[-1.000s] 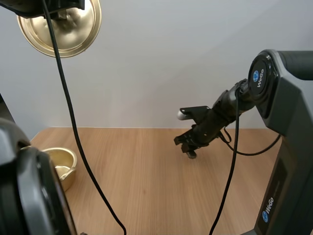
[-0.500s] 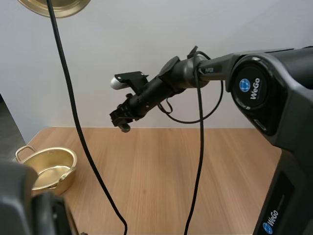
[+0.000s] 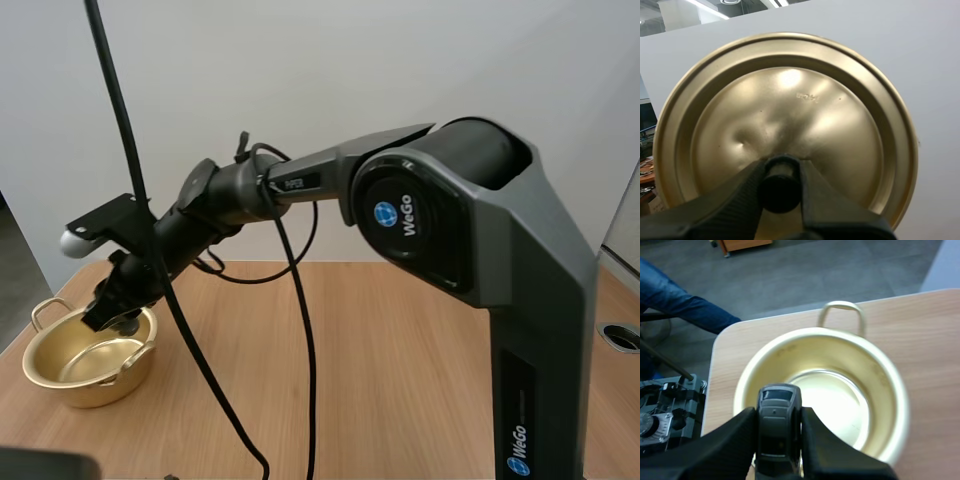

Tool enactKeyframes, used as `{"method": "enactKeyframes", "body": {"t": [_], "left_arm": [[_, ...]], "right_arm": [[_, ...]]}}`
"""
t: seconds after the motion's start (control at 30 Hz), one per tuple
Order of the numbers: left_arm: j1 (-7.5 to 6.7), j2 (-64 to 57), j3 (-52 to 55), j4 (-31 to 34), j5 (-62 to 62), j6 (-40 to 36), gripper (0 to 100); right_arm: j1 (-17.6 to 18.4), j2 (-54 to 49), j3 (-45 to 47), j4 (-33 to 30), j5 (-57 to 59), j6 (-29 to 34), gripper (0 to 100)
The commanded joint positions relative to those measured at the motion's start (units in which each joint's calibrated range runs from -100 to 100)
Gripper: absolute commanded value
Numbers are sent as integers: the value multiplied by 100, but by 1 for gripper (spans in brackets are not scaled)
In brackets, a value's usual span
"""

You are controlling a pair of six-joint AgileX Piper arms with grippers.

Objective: Open the pot, put the car inside, and close it

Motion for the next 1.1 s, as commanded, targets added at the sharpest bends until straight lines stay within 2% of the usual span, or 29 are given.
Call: {"method": "enactKeyframes", "body": {"t": [0.0,0.23,0.53,0.63,0.7,0.73,0.8,0.9,0.97,1.03,1.07], "left_arm": [[4,-3,-6,30,42,-2,0],[4,-3,-6,178,25,-2,0],[4,-3,-6,264,59,28,0],[4,-3,-6,264,185,28,0],[4,-3,-6,264,272,28,0],[4,-3,-6,275,313,28,0],[4,-3,-6,275,334,28,0],[4,-3,-6,413,333,28,0],[4,10,-6,608,315,28,0],[4,23,-6,943,278,-17,0],[4,23,-6,1155,278,-102,0]], "right_arm": [[108,95,-242,0,30,-3,0],[108,560,-747,-110,168,-3,0],[108,1054,-821,-760,-720,-66,2],[108,1120,-821,-858,-930,-32,37],[108,1113,-821,-869,-991,4,56],[108,1113,-821,-869,-1008,35,63],[108,1113,-821,-923,-1011,82,68],[93,1059,-821,-1092,-1011,279,62],[65,954,-821,-1161,-1011,364,49],[3,776,-821,-1161,-989,551,14],[-48,655,-821,-1161,-989,663,0]]}}
